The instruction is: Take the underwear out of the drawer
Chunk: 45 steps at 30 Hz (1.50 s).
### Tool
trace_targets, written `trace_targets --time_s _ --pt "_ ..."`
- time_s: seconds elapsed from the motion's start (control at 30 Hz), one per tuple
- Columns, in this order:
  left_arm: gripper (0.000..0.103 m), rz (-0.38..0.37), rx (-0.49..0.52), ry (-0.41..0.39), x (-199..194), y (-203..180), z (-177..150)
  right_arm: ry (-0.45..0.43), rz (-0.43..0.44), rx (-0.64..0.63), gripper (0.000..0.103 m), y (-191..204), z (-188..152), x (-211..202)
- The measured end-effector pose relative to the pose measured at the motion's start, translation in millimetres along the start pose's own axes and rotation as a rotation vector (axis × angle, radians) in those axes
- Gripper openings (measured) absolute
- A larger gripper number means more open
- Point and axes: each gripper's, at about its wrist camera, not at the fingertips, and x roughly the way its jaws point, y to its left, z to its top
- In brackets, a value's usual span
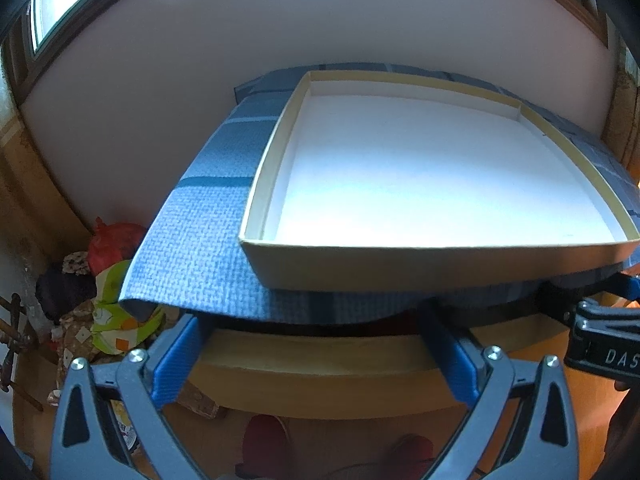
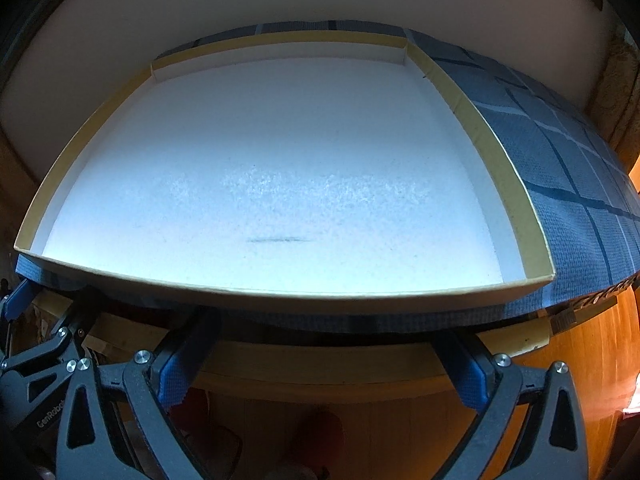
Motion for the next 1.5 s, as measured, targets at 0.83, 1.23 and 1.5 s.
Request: trace_targets --time_s 0.83,1.23,1.5 --pt "0.103 -0.016 -0.016 0.027 -2.9 -0.3 0.4 -0.051 0.027 0.067 0.068 -7.3 -9.9 -28.2" --pt "0.103 0.037 -0.005 0.122 3.3 -8.8 8.8 0.212 0.015 -0.035 0.071 2.8 25.2 1.8" --pt "0.094 -0.042 0.011 0.263 16.4 -11.1 -29.4 0.404 0.042 -0.003 0.072 0.9 -0.9 30.9"
